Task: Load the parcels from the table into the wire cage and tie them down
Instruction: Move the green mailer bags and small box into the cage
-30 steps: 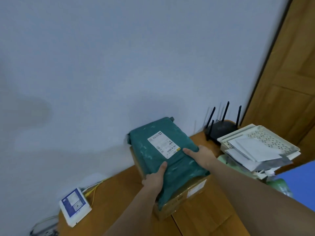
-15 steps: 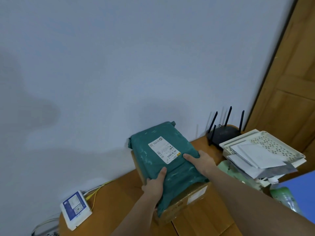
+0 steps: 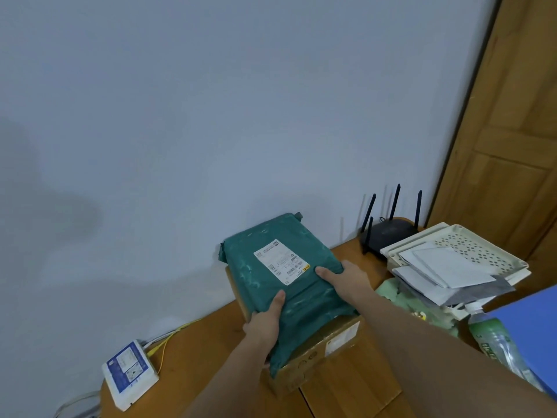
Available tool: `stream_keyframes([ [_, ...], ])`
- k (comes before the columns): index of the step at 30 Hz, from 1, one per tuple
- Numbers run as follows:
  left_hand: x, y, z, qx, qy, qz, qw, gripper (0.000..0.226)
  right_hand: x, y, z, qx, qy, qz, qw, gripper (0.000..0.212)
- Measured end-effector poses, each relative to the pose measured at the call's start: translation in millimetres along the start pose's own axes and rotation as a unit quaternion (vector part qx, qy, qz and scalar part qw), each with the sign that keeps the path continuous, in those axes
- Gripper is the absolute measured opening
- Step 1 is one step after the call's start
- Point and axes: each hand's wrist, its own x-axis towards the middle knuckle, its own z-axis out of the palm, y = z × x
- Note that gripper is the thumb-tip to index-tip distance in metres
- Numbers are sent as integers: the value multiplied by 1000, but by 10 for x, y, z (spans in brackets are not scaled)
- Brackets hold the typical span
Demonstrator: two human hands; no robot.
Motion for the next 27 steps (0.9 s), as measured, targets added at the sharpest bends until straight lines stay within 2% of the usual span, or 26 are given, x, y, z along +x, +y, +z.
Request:
stream_keyframes([
  [3, -9, -12, -44, -41, -27, -9, 999, 113, -98, -41, -9, 8, 2, 5, 1000, 55],
  [7, -188, -15, -174, -121, -58, -39, 990, 89, -555, -52, 6, 19, 73, 5, 997, 43],
  [10, -411, -85, -307, -129, -99, -35, 986, 82, -1035, -73, -69, 11, 132, 8, 991, 42],
  [13, -877, -140, -557, -105, -97, -22, 989, 84, -1532, -256, -235, 6, 150, -2, 989, 47],
  [17, -1478, -112, -1059, -77, -90, 37, 992, 85, -2222, -735, -445, -11, 174, -31, 984, 51],
  [21, -2127, -112, -1676, -119, -159, 96, 975, 61, -2970, -1365, -559, -8, 190, -84, 978, 54],
  [23, -2444, -172, -2017, -153, -173, 120, 965, 57, -3398, -1657, -516, -9, 195, -108, 975, 54],
  [27, -2945, -392, -2878, -161, -114, 190, 962, 54, -4192, -2128, -186, 9, 177, -143, 974, 57],
])
